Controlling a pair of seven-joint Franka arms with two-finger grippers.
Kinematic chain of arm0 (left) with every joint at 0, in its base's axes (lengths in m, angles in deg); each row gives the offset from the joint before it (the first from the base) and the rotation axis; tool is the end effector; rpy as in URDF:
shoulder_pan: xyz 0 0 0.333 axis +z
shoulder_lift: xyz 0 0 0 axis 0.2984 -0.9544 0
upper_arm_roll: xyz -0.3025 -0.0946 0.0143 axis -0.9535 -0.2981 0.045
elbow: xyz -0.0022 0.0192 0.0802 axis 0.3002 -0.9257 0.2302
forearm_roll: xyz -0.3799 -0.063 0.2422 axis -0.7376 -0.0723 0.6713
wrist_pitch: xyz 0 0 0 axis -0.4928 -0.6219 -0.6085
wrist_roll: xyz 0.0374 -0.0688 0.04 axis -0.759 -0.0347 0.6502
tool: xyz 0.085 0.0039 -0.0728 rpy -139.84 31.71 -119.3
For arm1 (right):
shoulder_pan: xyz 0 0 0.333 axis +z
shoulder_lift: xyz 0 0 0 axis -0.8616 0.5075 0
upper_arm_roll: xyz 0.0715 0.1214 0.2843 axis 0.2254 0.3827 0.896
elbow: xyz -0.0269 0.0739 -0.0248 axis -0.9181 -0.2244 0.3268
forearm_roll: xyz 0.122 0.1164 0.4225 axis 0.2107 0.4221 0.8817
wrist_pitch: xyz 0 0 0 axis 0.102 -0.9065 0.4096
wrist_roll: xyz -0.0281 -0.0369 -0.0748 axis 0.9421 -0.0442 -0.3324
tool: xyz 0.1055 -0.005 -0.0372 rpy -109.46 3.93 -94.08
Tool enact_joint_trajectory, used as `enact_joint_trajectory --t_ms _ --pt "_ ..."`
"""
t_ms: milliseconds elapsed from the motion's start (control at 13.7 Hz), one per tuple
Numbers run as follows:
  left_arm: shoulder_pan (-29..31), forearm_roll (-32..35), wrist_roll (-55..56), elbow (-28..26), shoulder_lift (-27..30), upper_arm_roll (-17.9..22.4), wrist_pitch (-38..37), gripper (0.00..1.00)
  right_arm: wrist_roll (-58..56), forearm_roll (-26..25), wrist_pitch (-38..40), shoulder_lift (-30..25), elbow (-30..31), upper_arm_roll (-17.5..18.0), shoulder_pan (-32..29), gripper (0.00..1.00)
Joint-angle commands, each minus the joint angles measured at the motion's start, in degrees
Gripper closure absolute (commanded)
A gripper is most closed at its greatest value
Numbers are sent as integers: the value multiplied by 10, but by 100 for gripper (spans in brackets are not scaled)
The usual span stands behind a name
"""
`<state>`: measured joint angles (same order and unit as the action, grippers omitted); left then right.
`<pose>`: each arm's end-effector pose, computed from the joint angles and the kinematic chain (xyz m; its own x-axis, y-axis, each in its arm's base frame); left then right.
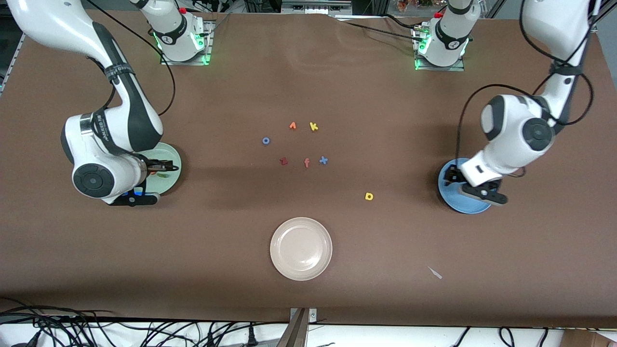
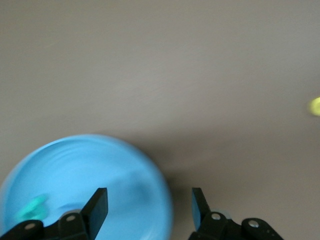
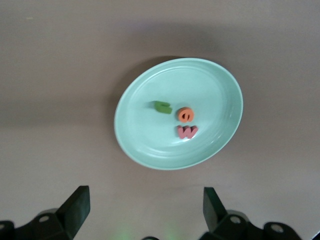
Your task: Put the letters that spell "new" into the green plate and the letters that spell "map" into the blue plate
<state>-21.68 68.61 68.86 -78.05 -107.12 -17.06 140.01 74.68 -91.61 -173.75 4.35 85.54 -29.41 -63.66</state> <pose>0.6312 -0.0894 0.2171 0.9593 -0.2701 0.0821 -0.2753 -0.9595 0.0604 0.6826 0.1129 0.2942 0.9090 0.0021 -0.4168 0.0925 -0.9761 0.1967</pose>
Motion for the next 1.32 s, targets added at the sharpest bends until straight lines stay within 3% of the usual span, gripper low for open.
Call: enact_joint_trajectory --t_ms 0,146,439,585,805,1024,1098,1244 --pt "-13 -19 45 48 -51 -22 20 25 -2 2 42 -16 -27 21 -1 0" --pt "-23 -19 71 96 -89 -42 20 25 -2 2 50 -34 -27 29 -2 0" --pt "-97 -17 174 174 -158 -38 21 29 -9 2 57 -68 -27 32 -1 0" --pt "-120 -17 204 188 -167 -36 33 27 -11 2 69 -93 -26 36 2 0" --pt "-155 -13 207 186 -176 -19 39 27 -7 23 53 -181 18 30 26 0" --pt "-162 28 208 181 -187 -19 39 27 -10 97 39 -252 51 -22 46 0" --pt "-163 30 208 181 -194 -19 39 27 -10 103 39 -269 56 -30 46 0" --pt "-174 31 208 182 -211 -19 39 27 -11 114 39 -296 57 -85 61 0"
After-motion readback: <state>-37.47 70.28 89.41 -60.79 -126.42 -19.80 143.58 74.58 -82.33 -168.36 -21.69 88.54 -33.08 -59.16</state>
